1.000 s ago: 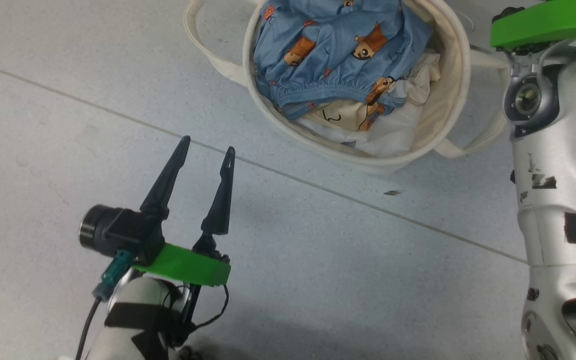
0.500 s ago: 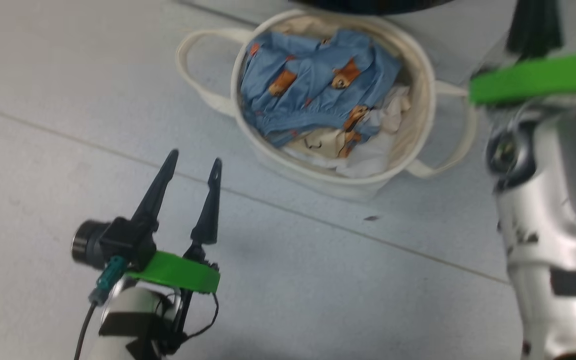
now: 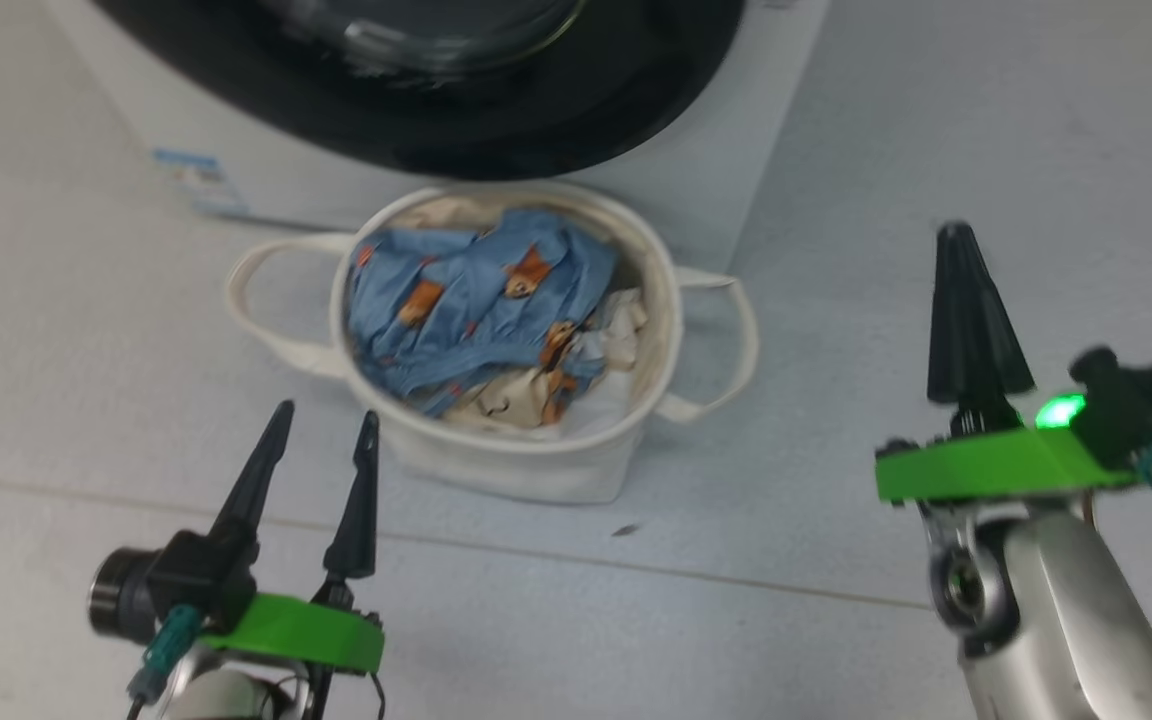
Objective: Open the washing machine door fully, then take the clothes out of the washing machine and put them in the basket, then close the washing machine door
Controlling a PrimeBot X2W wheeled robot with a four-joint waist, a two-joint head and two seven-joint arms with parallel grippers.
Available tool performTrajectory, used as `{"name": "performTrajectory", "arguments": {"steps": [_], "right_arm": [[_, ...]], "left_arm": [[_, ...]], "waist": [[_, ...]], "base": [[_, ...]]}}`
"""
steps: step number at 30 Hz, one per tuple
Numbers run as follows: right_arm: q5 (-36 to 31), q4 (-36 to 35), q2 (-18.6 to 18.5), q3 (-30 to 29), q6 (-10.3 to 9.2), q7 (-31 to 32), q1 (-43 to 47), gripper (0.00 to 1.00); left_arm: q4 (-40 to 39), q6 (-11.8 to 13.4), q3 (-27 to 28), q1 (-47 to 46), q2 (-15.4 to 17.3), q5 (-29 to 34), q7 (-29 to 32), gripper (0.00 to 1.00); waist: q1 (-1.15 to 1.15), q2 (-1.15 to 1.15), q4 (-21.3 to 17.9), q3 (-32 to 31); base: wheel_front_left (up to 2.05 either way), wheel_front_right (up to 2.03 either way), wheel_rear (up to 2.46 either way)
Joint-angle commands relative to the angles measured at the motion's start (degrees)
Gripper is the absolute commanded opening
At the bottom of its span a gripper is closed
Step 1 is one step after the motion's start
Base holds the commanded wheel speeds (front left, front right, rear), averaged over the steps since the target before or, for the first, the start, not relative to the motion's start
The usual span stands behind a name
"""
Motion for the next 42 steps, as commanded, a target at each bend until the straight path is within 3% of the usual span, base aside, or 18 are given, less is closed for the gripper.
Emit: {"name": "performTrajectory", "arguments": {"steps": [1, 13, 42], "right_arm": [[-0.33, -3.36, 0.93, 0.12, -0.01, -0.26, 2.56, 1.00], [-0.24, -4.19, 0.93, -3.46, -0.01, -0.26, 14.20, 1.00], [-3.17, -2.22, 0.93, -5.44, -0.01, -0.26, 17.62, 1.00]], "left_arm": [[-2.78, -0.23, 2.84, 0.91, 1.30, -0.08, -0.69, 1.00], [-6.13, -1.40, 5.44, 5.95, 1.47, 0.08, -0.69, 1.00], [-4.69, -2.30, 4.00, 10.56, 0.60, -0.37, -0.69, 1.00]], "waist": [[0.00, 0.00, -4.39, -4.24], [0.00, 0.00, -8.61, -7.98], [0.00, 0.00, -7.06, -14.32]], "base": [[0.00, 0.00, 0.00], [0.00, 0.00, 0.00], [0.00, 0.00, 0.00]]}}
